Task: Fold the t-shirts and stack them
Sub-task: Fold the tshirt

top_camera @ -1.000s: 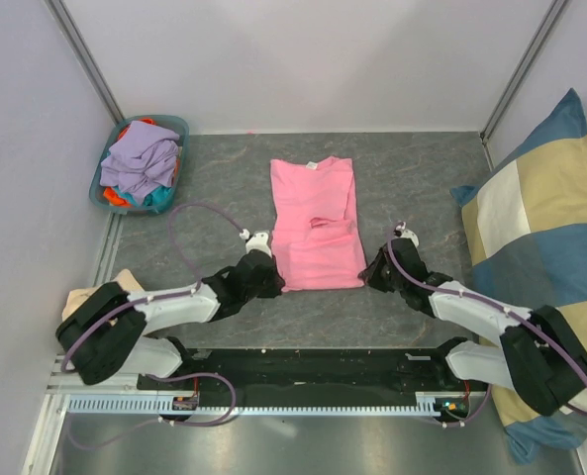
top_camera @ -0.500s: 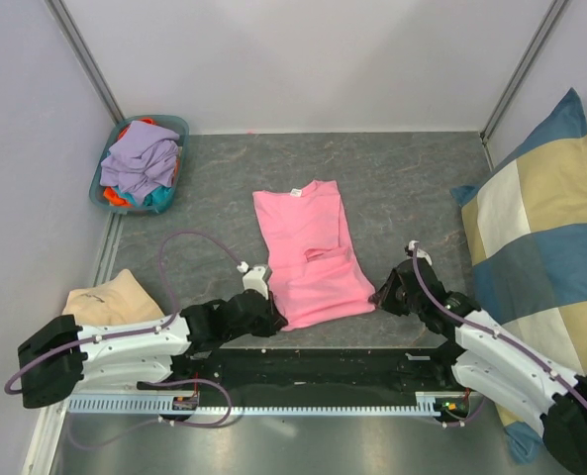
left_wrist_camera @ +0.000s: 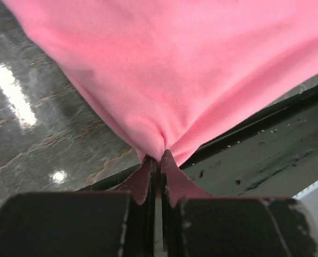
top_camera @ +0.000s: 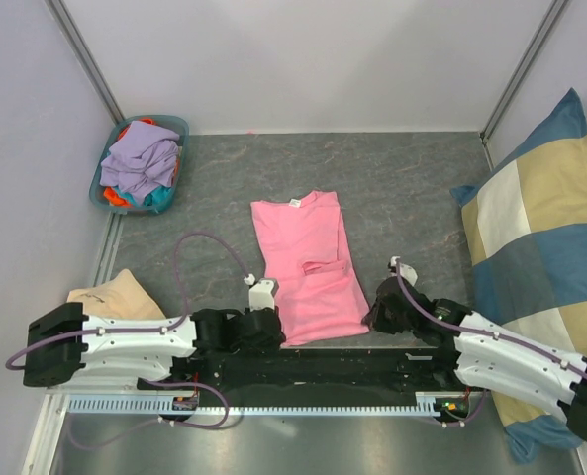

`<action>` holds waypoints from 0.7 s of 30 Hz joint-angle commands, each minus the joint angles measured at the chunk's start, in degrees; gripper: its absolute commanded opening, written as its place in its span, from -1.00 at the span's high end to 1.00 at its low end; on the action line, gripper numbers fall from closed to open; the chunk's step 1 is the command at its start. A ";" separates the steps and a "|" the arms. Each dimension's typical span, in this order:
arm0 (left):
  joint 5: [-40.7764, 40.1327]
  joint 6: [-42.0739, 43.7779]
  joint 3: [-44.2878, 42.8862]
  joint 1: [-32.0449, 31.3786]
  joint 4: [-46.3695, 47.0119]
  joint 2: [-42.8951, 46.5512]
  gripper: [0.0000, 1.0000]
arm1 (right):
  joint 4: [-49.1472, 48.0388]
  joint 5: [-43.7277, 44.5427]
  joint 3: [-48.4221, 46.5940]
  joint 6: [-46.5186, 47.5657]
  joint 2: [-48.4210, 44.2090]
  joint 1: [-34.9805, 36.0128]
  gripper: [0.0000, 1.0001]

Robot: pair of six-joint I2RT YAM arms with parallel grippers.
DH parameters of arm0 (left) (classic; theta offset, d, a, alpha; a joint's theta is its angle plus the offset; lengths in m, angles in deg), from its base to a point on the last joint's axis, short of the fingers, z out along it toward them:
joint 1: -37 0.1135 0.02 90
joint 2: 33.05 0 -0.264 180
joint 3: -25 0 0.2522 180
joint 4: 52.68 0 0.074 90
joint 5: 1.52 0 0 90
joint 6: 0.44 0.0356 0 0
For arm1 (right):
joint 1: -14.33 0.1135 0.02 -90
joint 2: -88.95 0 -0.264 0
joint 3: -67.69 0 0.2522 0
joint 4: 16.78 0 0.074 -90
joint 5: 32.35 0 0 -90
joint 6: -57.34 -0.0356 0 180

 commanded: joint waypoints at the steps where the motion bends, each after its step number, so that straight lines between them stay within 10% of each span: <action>1: -4.57 -6.05 0.80 -0.48 -6.29 4.88 0.96 | -1.17 9.30 -4.22 -5.15 5.19 8.33 1.00; 10: -9.49 -7.81 0.98 -0.57 -14.99 11.67 0.96 | -0.83 22.93 -11.16 -19.03 19.97 30.39 1.00; 21: -14.85 -8.08 -1.91 -0.22 -21.41 14.21 0.96 | 9.54 34.18 -15.92 -25.37 17.34 34.98 1.00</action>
